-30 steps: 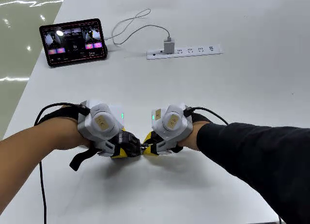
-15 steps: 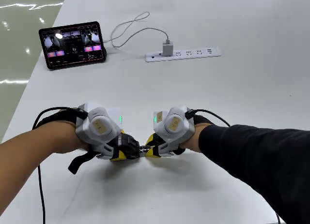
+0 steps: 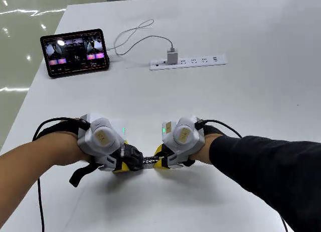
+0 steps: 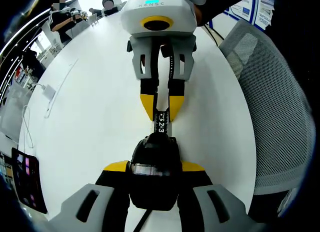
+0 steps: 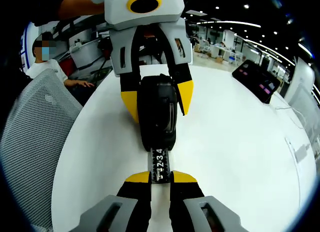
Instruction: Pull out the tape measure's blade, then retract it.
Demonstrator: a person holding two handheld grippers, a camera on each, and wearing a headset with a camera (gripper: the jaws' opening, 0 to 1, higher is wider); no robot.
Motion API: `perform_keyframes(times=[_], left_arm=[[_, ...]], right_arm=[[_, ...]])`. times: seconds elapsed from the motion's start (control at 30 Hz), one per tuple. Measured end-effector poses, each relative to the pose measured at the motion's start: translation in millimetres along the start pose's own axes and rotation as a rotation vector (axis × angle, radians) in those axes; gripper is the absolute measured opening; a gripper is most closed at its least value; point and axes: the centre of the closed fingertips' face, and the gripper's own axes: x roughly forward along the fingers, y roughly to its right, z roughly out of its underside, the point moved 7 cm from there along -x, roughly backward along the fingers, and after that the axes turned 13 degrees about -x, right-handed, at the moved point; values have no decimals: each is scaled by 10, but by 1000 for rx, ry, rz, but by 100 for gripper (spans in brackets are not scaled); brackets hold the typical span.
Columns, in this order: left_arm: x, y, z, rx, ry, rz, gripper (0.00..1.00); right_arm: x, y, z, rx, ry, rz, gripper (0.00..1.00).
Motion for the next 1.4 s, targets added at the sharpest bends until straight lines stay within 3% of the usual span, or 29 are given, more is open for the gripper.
perform_keyframes(times=[1.4], left_arm=[[11,14,-6,2,-8,-20,31]], right_arm=[[-242,-29,258,15,-26,-7,9]])
